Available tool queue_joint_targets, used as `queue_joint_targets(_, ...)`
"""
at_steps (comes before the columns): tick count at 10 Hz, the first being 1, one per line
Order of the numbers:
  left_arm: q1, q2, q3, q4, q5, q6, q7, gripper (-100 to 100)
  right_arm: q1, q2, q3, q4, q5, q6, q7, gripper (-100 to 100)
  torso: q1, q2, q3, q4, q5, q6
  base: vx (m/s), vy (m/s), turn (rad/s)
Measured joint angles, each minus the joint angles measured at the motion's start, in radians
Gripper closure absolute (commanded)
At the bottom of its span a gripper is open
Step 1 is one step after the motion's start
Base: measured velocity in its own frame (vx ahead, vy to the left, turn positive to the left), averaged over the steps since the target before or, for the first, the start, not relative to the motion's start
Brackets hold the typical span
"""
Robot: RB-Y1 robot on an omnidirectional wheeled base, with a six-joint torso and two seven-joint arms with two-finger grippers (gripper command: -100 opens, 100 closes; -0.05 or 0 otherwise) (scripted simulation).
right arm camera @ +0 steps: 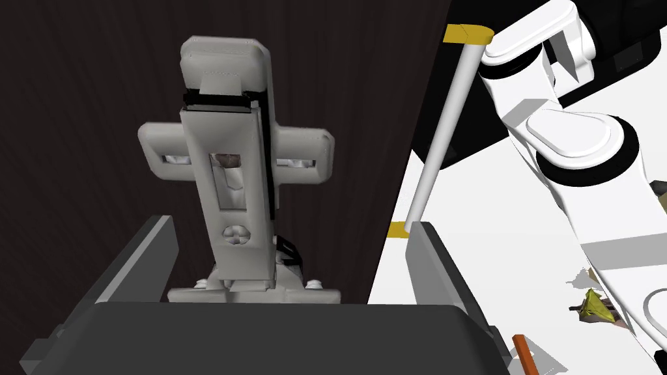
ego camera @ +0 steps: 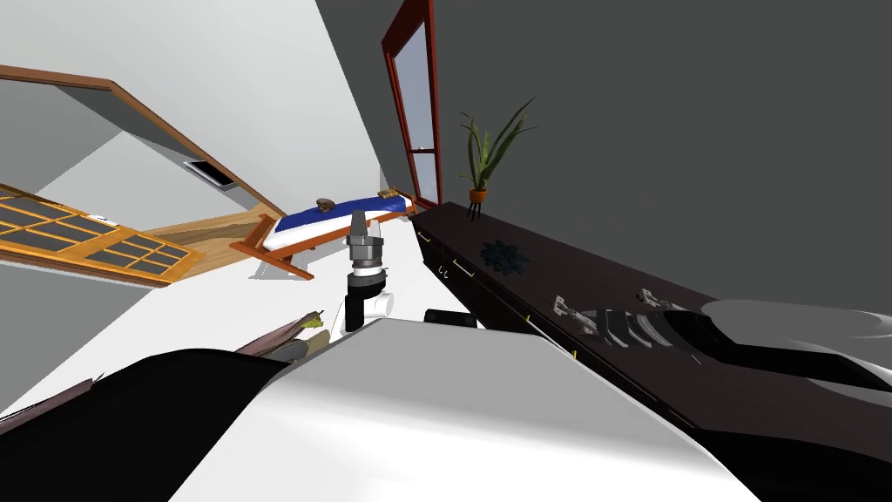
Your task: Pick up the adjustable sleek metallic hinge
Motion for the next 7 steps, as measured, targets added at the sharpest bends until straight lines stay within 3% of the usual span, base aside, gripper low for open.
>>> queue_joint_targets(1,0.000,0.000,0.000,0.000,0.000,0.000,0.000,0,0.007,0.001,-0.001,-0.001,-0.006,0.002,0.017,-100,-0.001,0.000,0.000,0.000,0.000,-0.001,0.009,0.011,-0.007)
queue_joint_targets(2,0.000,0.000,0.000,0.000,0.000,0.000,0.000,0,0.007,0.001,0.000,-0.001,-0.007,0.003,0.020,100,-0.002,0.001,0.001,0.000,0.000,-0.001,0.000,0.000,0.000)
queue_joint_targets(6,0.000,0.000,0.000,0.000,0.000,0.000,0.000,0,0.007,-0.003,-0.001,0.001,-0.002,0.006,0.024,100,-0.006,0.003,0.002,0.001,-0.004,0.001,-0.001,0.000,0.003)
queue_joint_targets(7,0.000,0.000,0.000,0.000,0.000,0.000,0.000,0,0.007,-0.003,0.000,0.001,-0.003,0.006,0.024,0,-0.006,0.003,0.002,0.001,-0.004,0.001,0.000,0.000,0.000)
